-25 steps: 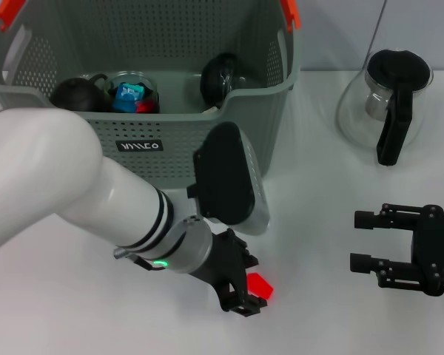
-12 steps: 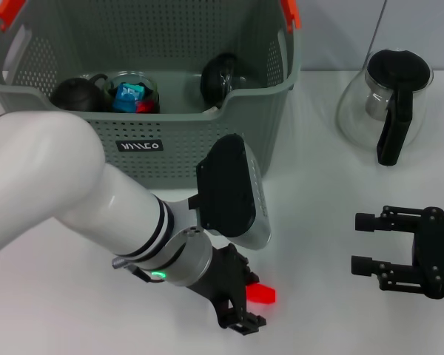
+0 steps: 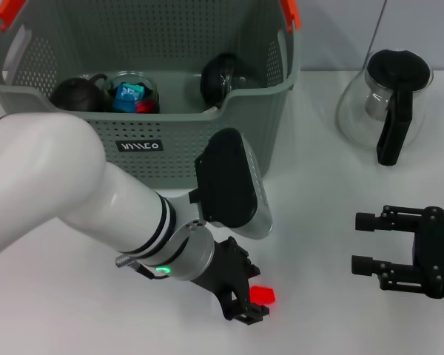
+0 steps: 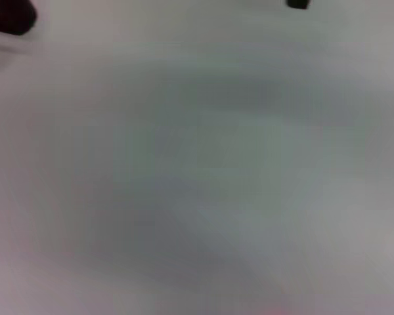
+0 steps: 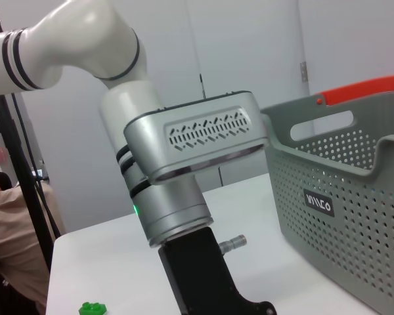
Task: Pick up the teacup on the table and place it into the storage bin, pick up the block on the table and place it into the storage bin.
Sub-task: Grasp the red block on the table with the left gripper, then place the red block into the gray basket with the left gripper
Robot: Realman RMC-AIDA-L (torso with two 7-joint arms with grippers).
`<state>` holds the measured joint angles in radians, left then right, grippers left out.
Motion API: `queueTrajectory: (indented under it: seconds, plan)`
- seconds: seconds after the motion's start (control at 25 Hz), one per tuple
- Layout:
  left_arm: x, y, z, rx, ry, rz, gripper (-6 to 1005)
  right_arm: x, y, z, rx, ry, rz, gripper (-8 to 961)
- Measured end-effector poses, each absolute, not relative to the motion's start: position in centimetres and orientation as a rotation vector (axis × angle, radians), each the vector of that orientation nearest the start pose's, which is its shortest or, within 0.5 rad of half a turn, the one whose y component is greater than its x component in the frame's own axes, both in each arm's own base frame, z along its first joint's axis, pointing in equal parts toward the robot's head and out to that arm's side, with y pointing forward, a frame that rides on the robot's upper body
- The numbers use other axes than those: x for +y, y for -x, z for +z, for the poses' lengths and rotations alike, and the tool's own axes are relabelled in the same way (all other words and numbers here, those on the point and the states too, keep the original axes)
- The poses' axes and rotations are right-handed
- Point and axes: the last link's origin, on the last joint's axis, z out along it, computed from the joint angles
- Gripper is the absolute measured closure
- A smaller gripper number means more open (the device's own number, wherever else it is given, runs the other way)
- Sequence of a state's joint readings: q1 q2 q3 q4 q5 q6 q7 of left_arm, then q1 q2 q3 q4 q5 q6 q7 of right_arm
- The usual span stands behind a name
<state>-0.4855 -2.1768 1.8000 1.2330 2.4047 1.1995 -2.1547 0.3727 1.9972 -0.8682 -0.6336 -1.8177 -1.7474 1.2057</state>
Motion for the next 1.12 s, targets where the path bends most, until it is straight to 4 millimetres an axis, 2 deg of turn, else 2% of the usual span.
queueTrajectory:
  seconds: [0.8, 1.0, 1.12]
  plan:
    - [29.7, 16.13, -12.54, -0.216, 2.99, 0.393, 511, 27.32, -28.59, 1.7, 0.445, 2.841, 0.821, 253]
    - [29.74, 16.04, -12.49, -0.229, 2.989, 0.383, 733, 27.3, -28.58, 1.7, 0.444, 2.842, 0.822, 254]
    - [29.87, 15.93, -12.17, -0.244, 2.989, 0.37, 780, 27.29, -28.57, 1.7, 0.444, 2.843, 0.823, 254]
